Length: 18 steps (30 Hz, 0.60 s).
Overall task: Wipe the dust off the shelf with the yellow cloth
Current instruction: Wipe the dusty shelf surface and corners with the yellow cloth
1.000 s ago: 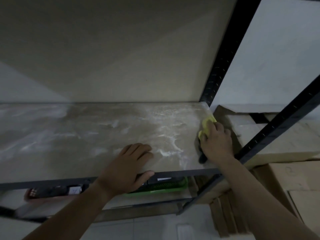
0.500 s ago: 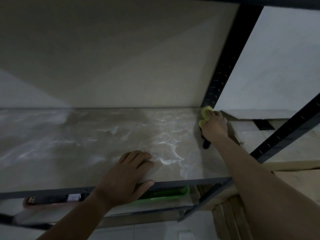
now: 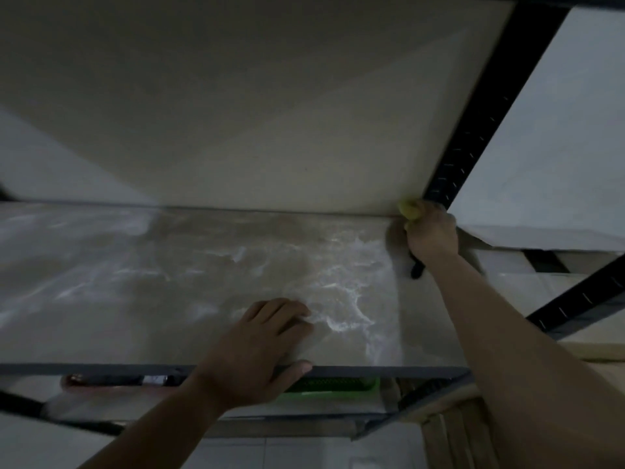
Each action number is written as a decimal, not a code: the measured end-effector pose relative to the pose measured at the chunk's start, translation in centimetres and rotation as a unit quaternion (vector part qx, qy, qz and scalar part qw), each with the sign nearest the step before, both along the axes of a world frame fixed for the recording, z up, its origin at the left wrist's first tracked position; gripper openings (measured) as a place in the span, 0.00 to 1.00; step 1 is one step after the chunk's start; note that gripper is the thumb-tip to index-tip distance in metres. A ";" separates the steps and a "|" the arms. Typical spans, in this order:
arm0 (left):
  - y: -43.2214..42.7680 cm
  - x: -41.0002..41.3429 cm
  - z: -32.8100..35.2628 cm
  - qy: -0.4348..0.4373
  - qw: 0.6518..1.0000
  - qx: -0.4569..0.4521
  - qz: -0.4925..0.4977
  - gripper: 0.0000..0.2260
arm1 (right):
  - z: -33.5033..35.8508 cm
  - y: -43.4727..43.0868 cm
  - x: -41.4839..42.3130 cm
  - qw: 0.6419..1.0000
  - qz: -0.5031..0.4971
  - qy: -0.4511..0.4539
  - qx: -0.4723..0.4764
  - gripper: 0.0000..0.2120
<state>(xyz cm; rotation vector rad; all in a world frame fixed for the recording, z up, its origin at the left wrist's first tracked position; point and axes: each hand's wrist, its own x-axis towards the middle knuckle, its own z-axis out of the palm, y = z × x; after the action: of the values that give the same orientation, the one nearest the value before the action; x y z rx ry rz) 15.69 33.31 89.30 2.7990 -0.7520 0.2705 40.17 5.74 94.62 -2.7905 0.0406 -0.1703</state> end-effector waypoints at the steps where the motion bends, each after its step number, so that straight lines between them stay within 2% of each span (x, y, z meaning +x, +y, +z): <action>1: 0.0 0.0 0.0 -0.004 1.000 -0.001 0.001 0.23 | -0.2 -0.4 0.1 1.000 -0.008 0.014 -0.023 0.19; 4: 0.0 0.0 -0.3 -0.012 1.000 -0.002 -0.004 0.22 | -1.1 0.8 -0.6 0.998 0.013 0.028 -0.061 0.19; 7: 0.1 0.1 -0.6 -0.020 1.000 -0.005 -0.008 0.22 | -1.1 2.5 -2.4 0.988 0.101 -0.030 -0.115 0.18; 9: 0.1 0.1 -0.7 -0.022 1.000 -0.004 -0.010 0.22 | -0.9 2.4 -3.2 0.981 0.153 -0.065 -0.104 0.20; 11: 0.1 0.1 -0.7 -0.023 1.000 -0.005 -0.009 0.22 | -0.7 1.7 -3.1 0.990 0.127 -0.054 0.008 0.17; 12: 0.0 0.1 -0.7 -0.026 1.000 -0.005 -0.008 0.22 | -0.7 1.2 -2.2 0.994 0.087 -0.059 0.033 0.16; 15: -0.1 0.2 -0.7 -0.030 1.000 -0.007 -0.005 0.21 | -0.4 -0.2 0.0 0.998 -0.016 -0.050 -0.019 0.22; 18: -0.1 0.2 -0.7 -0.032 0.999 -0.008 -0.006 0.22 | -1.3 -0.4 0.1 0.996 -0.021 0.015 -0.089 0.24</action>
<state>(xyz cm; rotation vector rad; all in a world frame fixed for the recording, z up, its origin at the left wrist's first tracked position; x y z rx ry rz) 15.92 33.22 88.58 2.7823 -0.7772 0.3639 40.27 5.30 93.31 -2.9708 0.0966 -0.1497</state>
